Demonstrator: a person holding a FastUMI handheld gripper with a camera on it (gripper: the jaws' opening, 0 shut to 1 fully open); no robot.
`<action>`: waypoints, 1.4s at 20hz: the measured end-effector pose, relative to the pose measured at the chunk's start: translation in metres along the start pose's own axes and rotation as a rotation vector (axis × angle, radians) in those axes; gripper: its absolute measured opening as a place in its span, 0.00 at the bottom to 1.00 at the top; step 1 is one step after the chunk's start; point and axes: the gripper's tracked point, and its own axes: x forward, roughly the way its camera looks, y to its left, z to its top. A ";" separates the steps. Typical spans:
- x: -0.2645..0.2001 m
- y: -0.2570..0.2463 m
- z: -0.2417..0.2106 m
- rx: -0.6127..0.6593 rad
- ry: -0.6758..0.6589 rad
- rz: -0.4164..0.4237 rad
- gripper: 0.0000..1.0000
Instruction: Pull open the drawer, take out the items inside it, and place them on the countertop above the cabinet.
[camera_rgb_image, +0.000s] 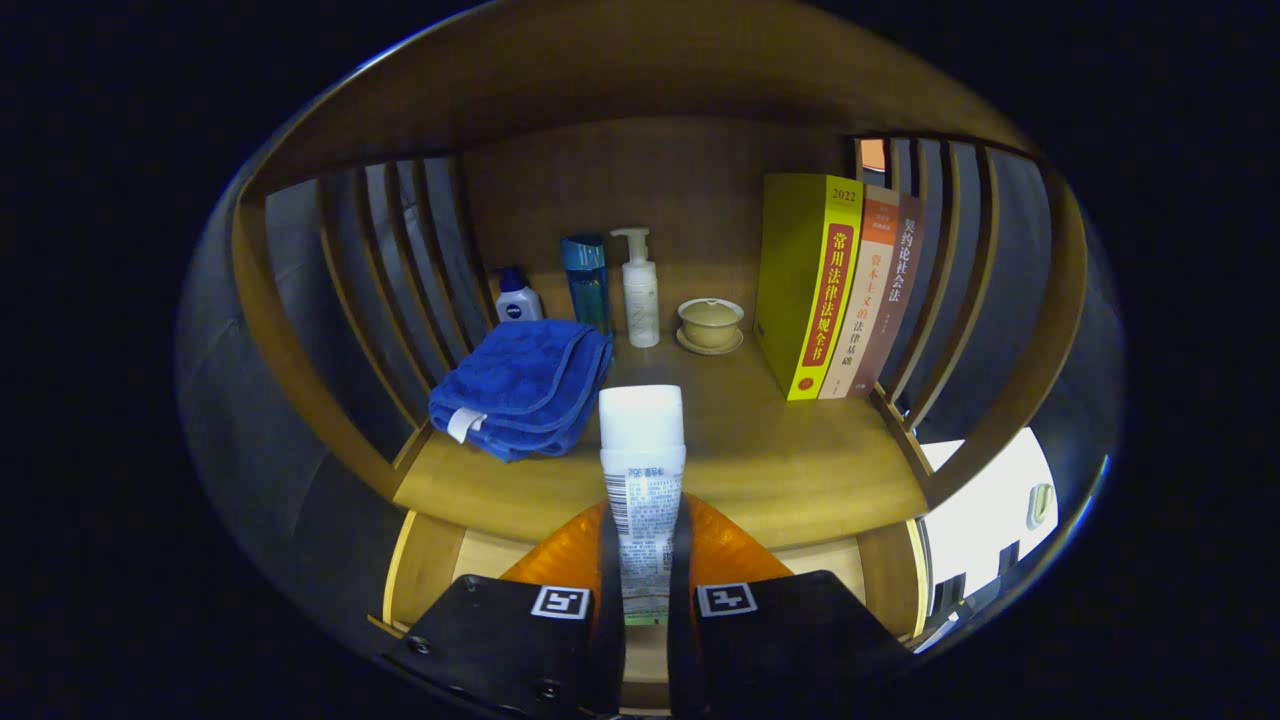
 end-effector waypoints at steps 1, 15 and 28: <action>0.010 -0.001 0.003 -0.001 0.007 -0.008 0.26; 0.125 0.003 0.008 -0.020 0.120 -0.034 0.26; 0.143 -0.004 -0.009 -0.002 0.102 -0.077 0.60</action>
